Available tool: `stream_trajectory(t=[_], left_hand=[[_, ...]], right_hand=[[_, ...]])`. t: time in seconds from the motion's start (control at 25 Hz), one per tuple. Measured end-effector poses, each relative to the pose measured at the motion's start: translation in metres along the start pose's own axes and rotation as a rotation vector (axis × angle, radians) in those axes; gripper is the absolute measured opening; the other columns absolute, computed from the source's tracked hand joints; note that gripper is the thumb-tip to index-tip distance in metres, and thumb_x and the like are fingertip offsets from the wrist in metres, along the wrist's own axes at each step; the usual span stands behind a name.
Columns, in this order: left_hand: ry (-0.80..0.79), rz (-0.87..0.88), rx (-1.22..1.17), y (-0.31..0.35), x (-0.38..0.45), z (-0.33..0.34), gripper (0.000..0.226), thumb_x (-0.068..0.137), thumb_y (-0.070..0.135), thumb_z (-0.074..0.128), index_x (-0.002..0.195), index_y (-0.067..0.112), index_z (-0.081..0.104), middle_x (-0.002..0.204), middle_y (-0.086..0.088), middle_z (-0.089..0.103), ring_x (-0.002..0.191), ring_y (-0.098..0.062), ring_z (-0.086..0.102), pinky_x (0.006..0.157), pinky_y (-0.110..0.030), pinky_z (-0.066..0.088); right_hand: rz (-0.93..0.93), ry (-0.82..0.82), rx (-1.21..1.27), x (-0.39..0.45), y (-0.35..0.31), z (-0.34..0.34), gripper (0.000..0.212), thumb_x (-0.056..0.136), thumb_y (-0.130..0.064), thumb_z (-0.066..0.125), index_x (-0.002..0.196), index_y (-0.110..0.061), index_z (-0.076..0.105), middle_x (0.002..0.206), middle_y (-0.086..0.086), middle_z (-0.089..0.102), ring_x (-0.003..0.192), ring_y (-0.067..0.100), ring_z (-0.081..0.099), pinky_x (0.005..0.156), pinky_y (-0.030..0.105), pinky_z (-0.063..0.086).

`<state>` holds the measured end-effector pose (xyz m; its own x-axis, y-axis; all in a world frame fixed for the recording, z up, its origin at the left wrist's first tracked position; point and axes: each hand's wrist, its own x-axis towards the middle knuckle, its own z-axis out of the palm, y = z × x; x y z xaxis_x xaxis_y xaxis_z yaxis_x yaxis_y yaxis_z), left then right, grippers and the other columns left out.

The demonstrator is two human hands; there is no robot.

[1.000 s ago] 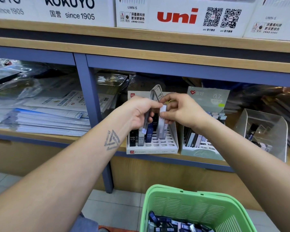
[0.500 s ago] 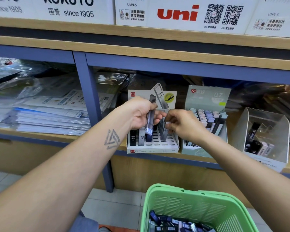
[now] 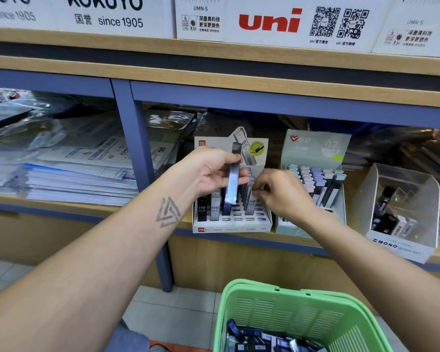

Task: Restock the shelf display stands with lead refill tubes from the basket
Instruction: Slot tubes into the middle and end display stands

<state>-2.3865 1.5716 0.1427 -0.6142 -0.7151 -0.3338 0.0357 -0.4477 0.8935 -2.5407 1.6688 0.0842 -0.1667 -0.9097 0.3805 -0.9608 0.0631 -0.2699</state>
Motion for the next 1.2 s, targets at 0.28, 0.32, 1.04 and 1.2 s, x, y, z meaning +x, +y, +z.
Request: stream_trajectory(t=[0.28, 0.32, 1.04, 1.2], left_hand=[[0.041, 0.041, 0.125, -0.002, 0.005, 0.026, 0.005, 0.091, 0.012, 0.067, 0.088, 0.009, 0.065, 0.068, -0.004, 0.065, 0.058, -0.016, 0.066, 0.048, -0.027, 0.056], [0.028, 0.033, 0.140, -0.005, 0.004, 0.036, 0.003, 0.090, 0.012, 0.067, 0.089, 0.010, 0.065, 0.071, -0.005, 0.064, 0.061, -0.017, 0.065, 0.048, -0.028, 0.057], [0.056, 0.607, 1.122, -0.047, 0.052, 0.148, 0.016, 0.078, 0.010, 0.073, 0.086, 0.023, 0.078, 0.091, 0.004, 0.075, 0.089, -0.014, 0.069, 0.086, -0.032, 0.057], [-0.002, 0.624, 1.227, -0.051, 0.057, 0.146, 0.016, 0.078, 0.013, 0.074, 0.091, 0.020, 0.081, 0.088, 0.002, 0.076, 0.085, -0.016, 0.069, 0.084, -0.034, 0.057]], right_hand=[[-0.332, 0.239, -0.006, -0.031, -0.011, -0.034, 0.049, 0.086, -0.019, 0.077, 0.129, -0.016, 0.053, 0.128, -0.004, 0.048, 0.081, 0.021, 0.059, 0.064, 0.038, 0.054], [-0.358, 0.283, -0.001, -0.035, -0.008, -0.040, 0.043, 0.088, -0.017, 0.075, 0.127, -0.013, 0.057, 0.128, -0.002, 0.051, 0.085, 0.019, 0.060, 0.067, 0.034, 0.053], [0.210, 0.223, 0.434, -0.064, 0.107, -0.072, 0.022, 0.098, -0.013, 0.063, 0.110, -0.026, 0.050, 0.081, 0.004, 0.070, 0.072, 0.017, 0.067, 0.071, 0.037, 0.054], [0.191, 0.214, 0.489, -0.063, 0.108, -0.062, 0.019, 0.098, -0.010, 0.062, 0.107, -0.023, 0.051, 0.075, 0.007, 0.070, 0.071, 0.020, 0.067, 0.073, 0.038, 0.052]])
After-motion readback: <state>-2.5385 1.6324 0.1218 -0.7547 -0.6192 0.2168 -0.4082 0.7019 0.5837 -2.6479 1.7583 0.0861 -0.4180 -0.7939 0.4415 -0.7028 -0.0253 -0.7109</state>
